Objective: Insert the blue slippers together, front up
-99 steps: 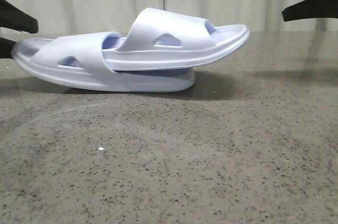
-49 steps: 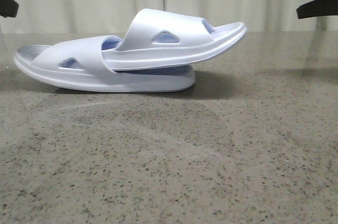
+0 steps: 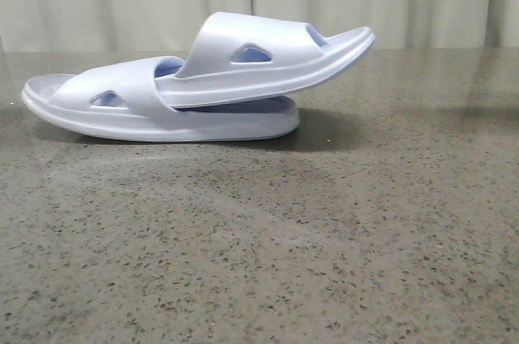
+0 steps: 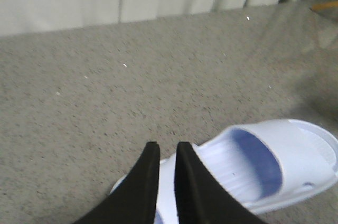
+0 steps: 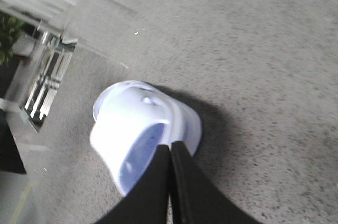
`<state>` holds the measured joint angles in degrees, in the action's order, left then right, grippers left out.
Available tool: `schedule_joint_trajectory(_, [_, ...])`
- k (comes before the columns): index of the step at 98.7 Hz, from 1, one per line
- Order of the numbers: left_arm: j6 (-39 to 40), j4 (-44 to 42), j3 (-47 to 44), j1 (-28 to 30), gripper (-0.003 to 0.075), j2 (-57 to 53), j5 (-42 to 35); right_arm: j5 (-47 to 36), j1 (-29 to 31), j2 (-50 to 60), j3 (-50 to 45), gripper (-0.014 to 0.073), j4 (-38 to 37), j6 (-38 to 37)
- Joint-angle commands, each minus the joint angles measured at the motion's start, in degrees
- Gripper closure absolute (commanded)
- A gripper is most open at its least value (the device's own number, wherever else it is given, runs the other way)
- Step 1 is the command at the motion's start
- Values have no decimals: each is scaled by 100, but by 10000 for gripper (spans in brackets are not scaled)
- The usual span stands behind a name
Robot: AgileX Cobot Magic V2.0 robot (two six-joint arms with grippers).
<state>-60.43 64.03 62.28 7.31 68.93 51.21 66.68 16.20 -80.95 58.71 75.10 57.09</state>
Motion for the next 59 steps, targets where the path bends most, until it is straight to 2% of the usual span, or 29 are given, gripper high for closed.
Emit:
schedule_joint_trajectory(1, [47, 295, -29, -102, 705, -448, -735, -246, -295, 616, -64, 678, 378, 492])
schedule_joint_trajectory(24, [20, -374, -1048, -1030, 705, -1541, -3093, -2664, -1561, 1865, -950, 678, 378, 1399])
schedule_joint_trajectory(37, [20, -703, -1620, -1548, 705, -2081, -3714, -3868, -2096, 2520, -1546, 678, 378, 1703])
schedule_joint_trajectory(47, [20, -544, -2112, -1784, 705, -2461, -4024, -4391, -2295, 2999, -2083, 678, 394, 1887])
schedule_joint_trajectory(59, [20, -275, -2729, -2072, 705, -2964, -4566, -4622, -2338, 3562, -2711, 678, 446, 1936])
